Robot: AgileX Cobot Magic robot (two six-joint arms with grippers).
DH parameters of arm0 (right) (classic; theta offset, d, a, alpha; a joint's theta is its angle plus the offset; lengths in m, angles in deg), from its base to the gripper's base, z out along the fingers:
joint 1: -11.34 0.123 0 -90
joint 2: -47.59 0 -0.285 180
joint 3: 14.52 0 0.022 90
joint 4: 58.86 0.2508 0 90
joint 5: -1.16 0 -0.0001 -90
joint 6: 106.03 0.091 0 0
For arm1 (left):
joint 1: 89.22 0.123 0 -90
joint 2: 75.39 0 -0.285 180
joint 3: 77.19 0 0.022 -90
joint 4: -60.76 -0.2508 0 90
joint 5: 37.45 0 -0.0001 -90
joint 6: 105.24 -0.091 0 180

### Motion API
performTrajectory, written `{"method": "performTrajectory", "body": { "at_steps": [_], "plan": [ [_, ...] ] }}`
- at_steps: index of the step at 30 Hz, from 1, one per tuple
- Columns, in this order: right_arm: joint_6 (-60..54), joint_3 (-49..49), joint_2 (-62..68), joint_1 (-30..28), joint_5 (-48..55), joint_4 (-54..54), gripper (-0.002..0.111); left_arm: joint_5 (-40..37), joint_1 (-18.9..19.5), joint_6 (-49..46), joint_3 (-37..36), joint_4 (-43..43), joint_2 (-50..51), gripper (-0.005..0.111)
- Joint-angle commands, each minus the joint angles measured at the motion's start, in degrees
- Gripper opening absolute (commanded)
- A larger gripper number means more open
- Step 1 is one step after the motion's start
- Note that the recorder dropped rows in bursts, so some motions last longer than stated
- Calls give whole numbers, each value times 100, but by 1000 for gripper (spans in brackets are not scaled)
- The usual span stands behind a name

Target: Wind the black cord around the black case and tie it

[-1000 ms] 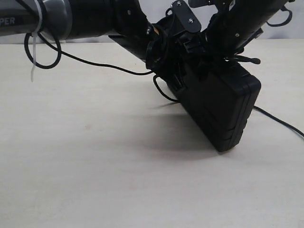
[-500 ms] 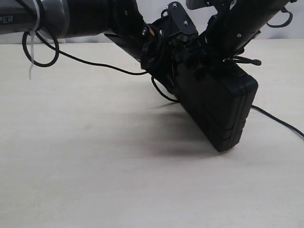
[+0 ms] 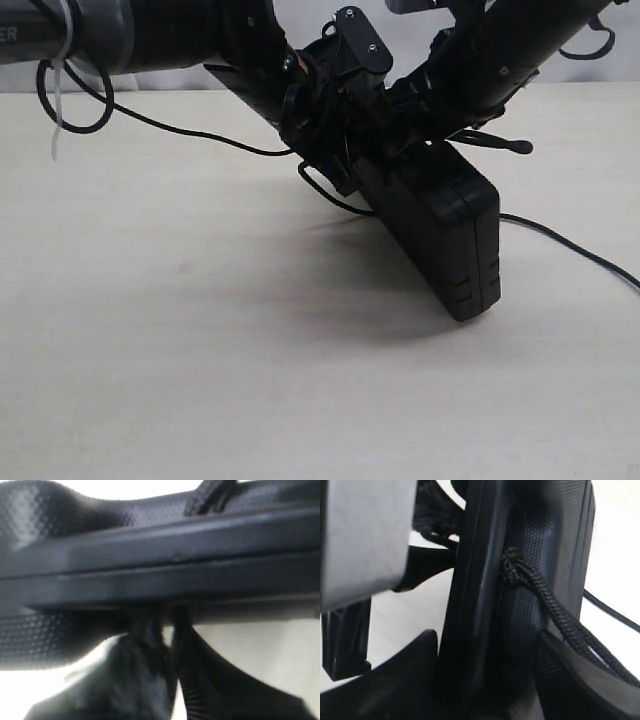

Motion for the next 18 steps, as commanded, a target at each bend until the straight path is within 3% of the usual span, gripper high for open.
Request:
{"method": "performTrajectory", "body": {
  "at_steps": [1, 8, 13, 18],
  "plan": [
    [-69, -17, -118, 7, 56, 30, 54, -112, 22, 51, -15, -84, -86, 22],
    [-808, -17, -734, 7, -61, -110, 54, -95, 22, 51, -15, -61, -76, 22],
    [-1046, -31, -948, 7, 363, -1756, 54, -85, 22, 51, -15, -12, -76, 22],
    [-2473, -426, -912, 7, 564, -1674, 54, -95, 22, 51, -15, 17, -76, 22]
  ]
}}
